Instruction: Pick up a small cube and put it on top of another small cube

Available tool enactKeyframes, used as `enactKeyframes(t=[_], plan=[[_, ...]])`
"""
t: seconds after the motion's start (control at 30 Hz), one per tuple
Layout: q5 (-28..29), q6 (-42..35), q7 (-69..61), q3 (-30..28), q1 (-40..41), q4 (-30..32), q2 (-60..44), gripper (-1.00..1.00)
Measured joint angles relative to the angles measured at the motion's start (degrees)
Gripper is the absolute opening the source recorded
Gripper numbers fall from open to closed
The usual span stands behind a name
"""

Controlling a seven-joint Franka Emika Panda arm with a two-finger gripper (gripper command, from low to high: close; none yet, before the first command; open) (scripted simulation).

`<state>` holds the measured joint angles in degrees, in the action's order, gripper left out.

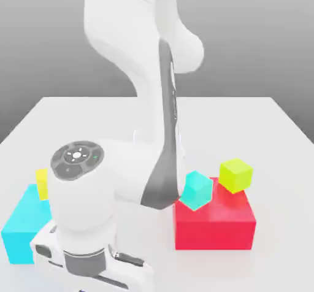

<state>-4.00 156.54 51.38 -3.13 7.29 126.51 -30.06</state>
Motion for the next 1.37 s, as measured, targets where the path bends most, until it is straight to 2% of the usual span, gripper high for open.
enactKeyframes(t=[0.07,0.23,0.57,1.07,1.27,1.3,1.37], plan=[[-0.02,0.19,0.0,0.0,0.02,-0.05,-0.27,-1.0],[1.0,-6.27,-0.06,-0.34,-1.13,2.42,8.69,-1.0],[1.06,-13.21,-13.38,8.89,-10.43,16.2,29.44,-1.0],[-4.64,-23.41,-38.2,14.57,-29.99,37.25,60.85,-1.0],[-5.19,-11.49,-39.53,16.3,-30.89,41.54,53.21,-1.0],[-5.19,-9.93,-39.5,16.47,-30.83,41.92,52.02,1.0],[-5.2,-9.93,-39.51,16.47,-30.83,41.92,52.02,1.0]])
